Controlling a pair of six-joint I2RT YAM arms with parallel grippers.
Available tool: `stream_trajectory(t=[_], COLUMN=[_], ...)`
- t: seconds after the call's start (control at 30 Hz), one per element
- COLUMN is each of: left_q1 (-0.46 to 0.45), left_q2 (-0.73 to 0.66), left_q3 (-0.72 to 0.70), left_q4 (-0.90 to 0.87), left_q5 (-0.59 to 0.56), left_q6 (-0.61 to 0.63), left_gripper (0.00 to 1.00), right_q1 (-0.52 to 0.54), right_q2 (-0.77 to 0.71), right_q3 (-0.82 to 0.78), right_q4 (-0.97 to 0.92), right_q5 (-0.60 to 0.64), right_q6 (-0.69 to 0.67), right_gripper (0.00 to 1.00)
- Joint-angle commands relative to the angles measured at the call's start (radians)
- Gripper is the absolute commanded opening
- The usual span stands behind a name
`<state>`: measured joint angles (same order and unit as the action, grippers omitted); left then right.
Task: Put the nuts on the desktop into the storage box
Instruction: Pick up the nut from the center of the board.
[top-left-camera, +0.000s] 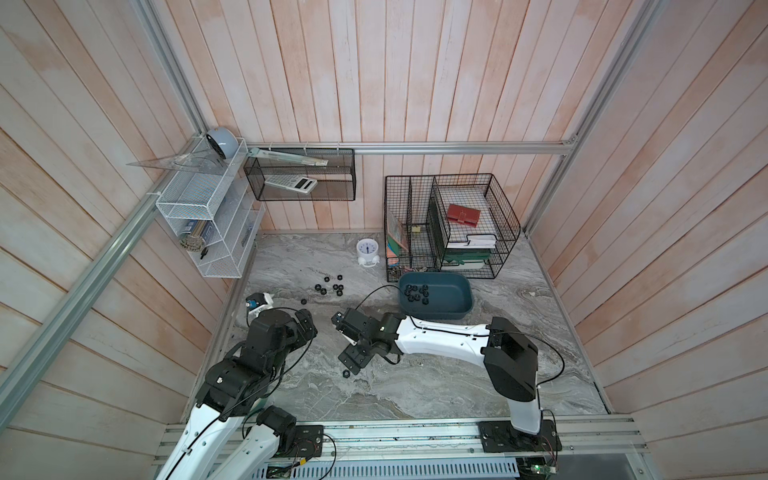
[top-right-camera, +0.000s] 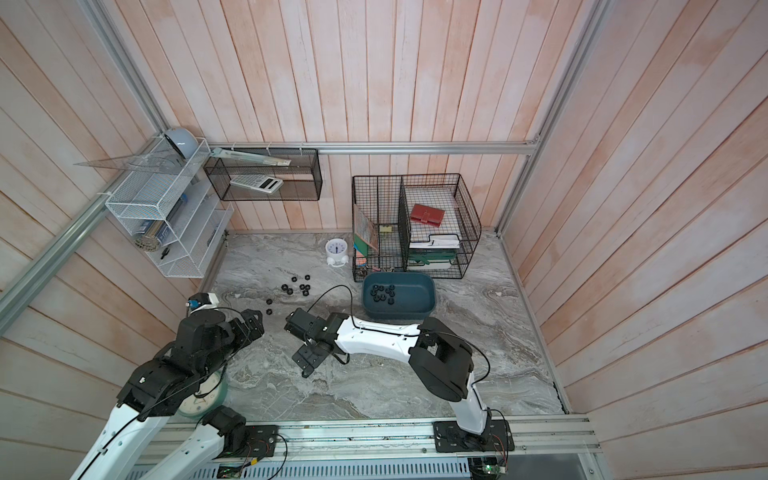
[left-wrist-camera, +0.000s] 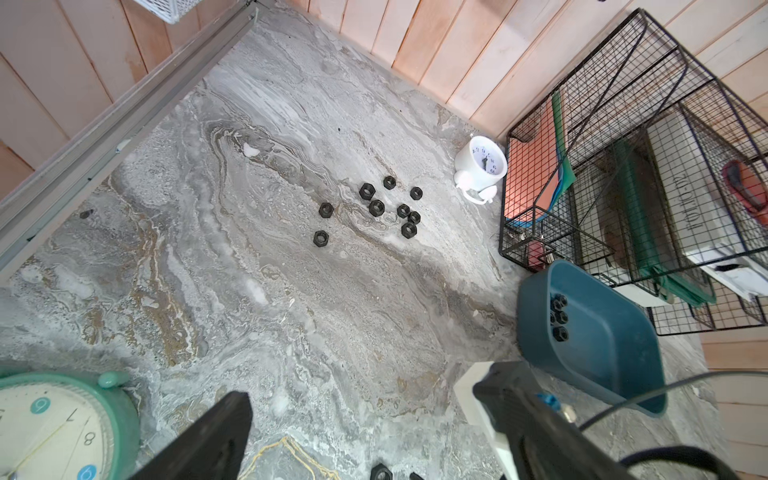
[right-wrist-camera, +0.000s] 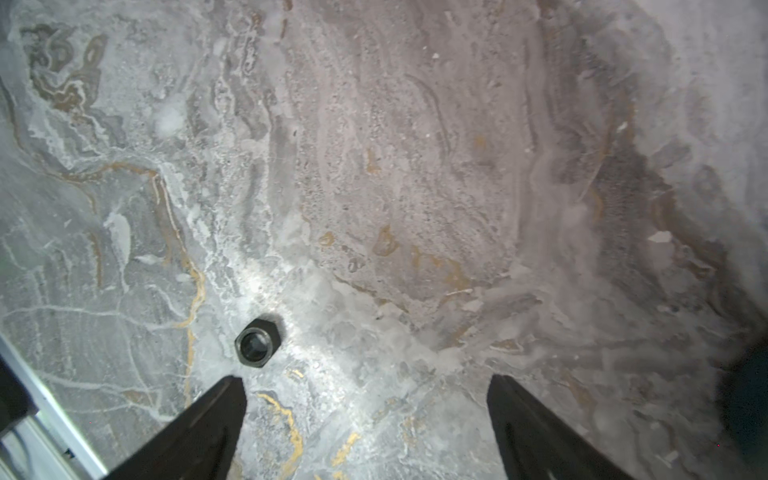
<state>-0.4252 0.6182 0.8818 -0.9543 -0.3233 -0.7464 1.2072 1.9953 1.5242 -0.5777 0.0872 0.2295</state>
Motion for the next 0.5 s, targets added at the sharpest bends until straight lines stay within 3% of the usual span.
stream_trajectory(t=[0.0, 0.17, 0.47], left_q1=[0.005, 0.005, 0.006], left_q2=[-0.033, -0.057, -0.079], left_q3=[-0.023, -0.022, -0.008], left_q4=[-0.053, -0.072, -0.102], left_q5=[-0.013, 0.001, 0.013], left_q6=[-0.025, -0.019, -0.018], left_gripper=[1.00, 1.00, 1.00], right_q1=[0.037, 0.084, 0.107], right_q2=[0.045, 0.078, 0.129], right_q3=[0.026, 0.030, 0.051], right_q4=[0.009, -0.001, -0.001], right_q5=[-0.021, -0.007, 0.003], right_q6=[-0.031, -0.054, -0.041], right_gripper=[0.97, 0.92, 0.66])
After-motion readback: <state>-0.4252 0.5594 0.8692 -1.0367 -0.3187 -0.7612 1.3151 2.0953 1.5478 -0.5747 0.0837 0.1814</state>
